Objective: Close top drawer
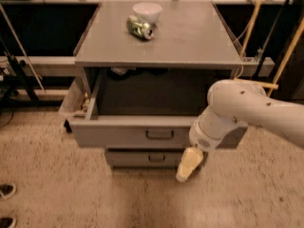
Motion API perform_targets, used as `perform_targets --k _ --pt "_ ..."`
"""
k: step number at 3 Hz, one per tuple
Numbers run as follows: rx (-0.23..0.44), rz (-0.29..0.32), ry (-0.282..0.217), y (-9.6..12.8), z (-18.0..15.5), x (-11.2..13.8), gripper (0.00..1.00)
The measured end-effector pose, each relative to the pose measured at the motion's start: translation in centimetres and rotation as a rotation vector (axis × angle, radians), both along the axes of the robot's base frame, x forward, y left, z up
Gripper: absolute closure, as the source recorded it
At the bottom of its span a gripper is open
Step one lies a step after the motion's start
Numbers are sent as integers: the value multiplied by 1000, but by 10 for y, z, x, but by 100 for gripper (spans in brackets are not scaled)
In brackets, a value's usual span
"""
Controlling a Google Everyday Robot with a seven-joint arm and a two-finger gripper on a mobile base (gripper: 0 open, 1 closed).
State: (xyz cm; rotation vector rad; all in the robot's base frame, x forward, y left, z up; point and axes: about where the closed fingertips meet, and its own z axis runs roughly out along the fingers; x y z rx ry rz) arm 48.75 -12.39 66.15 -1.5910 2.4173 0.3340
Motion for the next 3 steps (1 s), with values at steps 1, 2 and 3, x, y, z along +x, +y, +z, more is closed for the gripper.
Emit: perform_targets --k 1,2,3 --pt "-21 -7 11 -5 -3 24 0" --pt "-63 -15 7 -10 3 64 0" --pt "-72 -19 -6 -8 12 96 0"
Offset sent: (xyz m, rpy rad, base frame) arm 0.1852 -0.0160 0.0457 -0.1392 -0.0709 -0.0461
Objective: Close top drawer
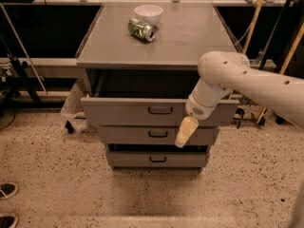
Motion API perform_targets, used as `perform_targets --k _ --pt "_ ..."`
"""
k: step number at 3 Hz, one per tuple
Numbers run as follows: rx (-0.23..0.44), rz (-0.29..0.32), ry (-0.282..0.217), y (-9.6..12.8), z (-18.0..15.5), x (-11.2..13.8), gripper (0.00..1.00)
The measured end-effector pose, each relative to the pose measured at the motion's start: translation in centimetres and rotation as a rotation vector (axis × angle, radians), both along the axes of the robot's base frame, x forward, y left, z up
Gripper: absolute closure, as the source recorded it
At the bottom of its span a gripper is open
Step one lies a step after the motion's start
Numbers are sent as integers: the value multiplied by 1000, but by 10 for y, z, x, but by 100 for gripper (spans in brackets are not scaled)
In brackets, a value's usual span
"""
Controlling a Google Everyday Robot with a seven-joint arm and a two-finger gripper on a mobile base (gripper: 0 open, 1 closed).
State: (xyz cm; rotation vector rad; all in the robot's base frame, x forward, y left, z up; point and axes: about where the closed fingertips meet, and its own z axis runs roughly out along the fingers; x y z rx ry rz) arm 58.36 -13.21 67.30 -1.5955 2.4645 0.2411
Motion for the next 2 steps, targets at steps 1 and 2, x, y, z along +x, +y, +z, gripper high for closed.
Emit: perform_targets --k 1,2 --pt "-14 0 32 5 -5 47 0" --pt "-14 0 32 5 -5 46 0"
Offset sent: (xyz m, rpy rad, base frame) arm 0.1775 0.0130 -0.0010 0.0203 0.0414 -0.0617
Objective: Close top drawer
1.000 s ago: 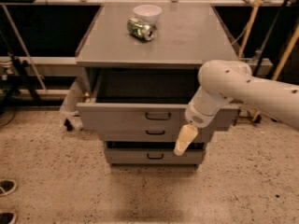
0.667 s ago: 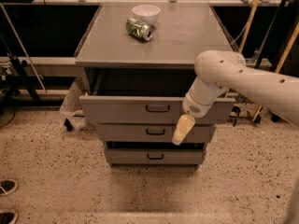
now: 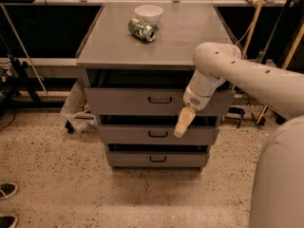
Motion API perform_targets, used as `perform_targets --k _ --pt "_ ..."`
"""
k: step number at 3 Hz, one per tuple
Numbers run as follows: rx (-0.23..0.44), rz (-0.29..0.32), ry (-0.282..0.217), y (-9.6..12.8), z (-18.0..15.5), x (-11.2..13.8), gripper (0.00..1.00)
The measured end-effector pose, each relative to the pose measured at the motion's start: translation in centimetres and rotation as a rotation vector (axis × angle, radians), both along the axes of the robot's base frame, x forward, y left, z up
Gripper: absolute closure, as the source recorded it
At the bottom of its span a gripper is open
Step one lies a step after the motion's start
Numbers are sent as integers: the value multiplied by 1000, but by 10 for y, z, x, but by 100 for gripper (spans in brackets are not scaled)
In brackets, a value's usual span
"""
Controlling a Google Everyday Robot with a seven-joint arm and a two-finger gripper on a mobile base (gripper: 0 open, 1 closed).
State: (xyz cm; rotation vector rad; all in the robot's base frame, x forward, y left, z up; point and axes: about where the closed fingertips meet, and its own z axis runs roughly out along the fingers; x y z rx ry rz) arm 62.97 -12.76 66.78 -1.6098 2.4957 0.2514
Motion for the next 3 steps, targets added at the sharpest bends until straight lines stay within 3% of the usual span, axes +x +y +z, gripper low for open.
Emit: perform_targets --k 2,3 --pt "60 -42 16 3 -15 55 0" --pt "60 -42 16 3 -15 55 0"
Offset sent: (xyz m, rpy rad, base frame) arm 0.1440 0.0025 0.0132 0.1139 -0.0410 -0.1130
